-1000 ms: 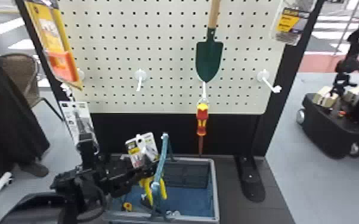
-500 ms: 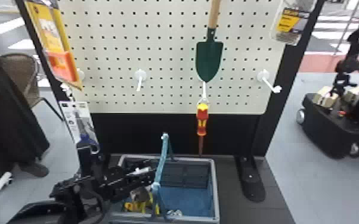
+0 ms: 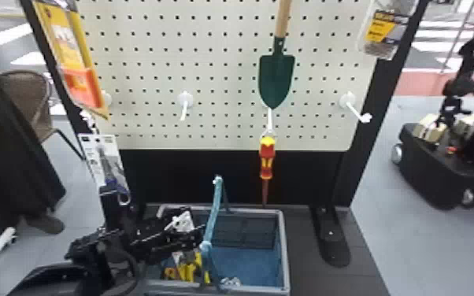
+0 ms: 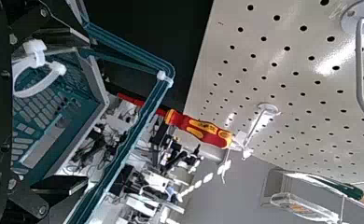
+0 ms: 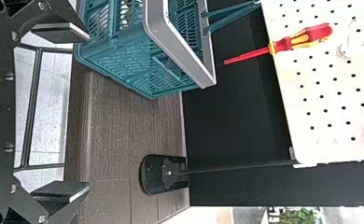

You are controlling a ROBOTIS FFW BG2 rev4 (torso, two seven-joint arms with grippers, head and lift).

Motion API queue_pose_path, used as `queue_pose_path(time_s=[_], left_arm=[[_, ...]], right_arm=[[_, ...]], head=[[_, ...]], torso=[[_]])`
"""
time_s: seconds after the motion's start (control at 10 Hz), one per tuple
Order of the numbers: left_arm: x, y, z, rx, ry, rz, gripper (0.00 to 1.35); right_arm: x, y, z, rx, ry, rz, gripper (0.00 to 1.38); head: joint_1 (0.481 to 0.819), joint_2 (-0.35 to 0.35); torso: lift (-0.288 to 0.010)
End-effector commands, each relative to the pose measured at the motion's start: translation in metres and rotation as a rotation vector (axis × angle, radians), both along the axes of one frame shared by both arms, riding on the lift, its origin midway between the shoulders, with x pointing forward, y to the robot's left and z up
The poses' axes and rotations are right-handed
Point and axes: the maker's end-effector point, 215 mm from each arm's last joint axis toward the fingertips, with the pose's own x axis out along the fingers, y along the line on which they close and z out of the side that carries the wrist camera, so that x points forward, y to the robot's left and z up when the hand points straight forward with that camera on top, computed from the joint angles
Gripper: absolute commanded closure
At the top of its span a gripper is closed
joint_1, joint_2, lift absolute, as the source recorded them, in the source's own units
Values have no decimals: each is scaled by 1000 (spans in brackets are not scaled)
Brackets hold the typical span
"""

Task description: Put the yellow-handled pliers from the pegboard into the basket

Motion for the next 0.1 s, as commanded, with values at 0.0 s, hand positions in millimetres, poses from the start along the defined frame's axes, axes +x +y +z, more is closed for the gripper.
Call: queue_pose_path(time_s=[0.0], left_arm=[[1,0,1,0,-1,0,240]], right_arm=[[-1,0,0,1,1,0,174]], head=[[549,0]], torso=[[-100]])
